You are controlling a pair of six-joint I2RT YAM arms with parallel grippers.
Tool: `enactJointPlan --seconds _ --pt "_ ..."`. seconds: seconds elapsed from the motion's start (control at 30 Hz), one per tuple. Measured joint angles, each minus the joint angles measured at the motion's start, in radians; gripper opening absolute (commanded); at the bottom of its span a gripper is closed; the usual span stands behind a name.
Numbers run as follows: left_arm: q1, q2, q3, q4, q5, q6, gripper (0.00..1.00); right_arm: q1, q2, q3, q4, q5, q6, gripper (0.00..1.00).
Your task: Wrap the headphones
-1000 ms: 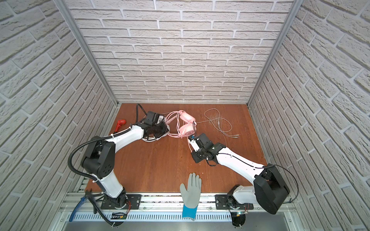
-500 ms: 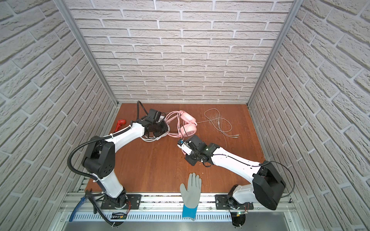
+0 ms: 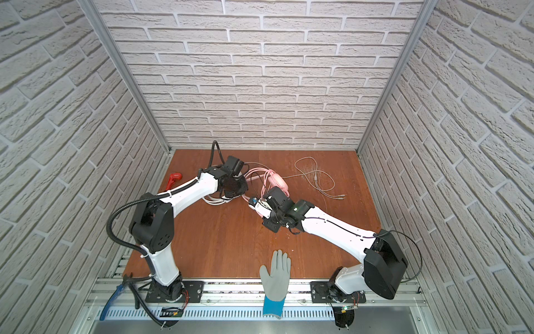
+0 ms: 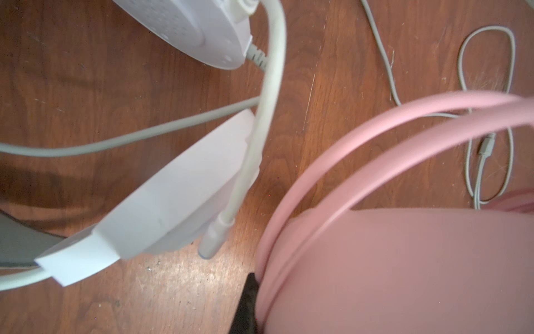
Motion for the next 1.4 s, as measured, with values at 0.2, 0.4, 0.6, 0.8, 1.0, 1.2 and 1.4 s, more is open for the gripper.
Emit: enactJointPlan --seconds 0.2,0.4,0.6,0.8,1.0,1.2,1.4 --pt "-0.022 0.021 0.030 -0.051 -0.010 0.061 0.00 0.000 0.026 0.071 -0.031 0.011 -0.071 0.06" --pt "-0.031 0.039 0.046 -0.103 -0.013 0.119 0.00 0.000 0.073 0.110 -0.039 0.021 -0.135 0.06" --pt "-0.031 0.047 0.077 -0.135 -0.011 0.176 0.00 0.001 0.073 0.124 -0.036 0.019 -0.198 0.06" --pt "-0.031 0.070 0.101 -0.138 0.019 0.224 0.00 0.001 0.078 0.126 -0.010 0.018 -0.253 0.06" --pt "-0.034 0.116 0.146 -0.182 0.039 0.274 0.00 0.001 0.094 0.126 0.018 0.011 -0.299 0.06" --pt "-0.041 0.121 0.165 -0.203 0.047 0.309 0.00 -0.008 0.113 0.126 0.057 0.008 -0.344 0.06" --pt "-0.045 0.121 0.169 -0.218 0.059 0.339 0.00 -0.014 0.130 0.126 0.085 -0.006 -0.361 0.06"
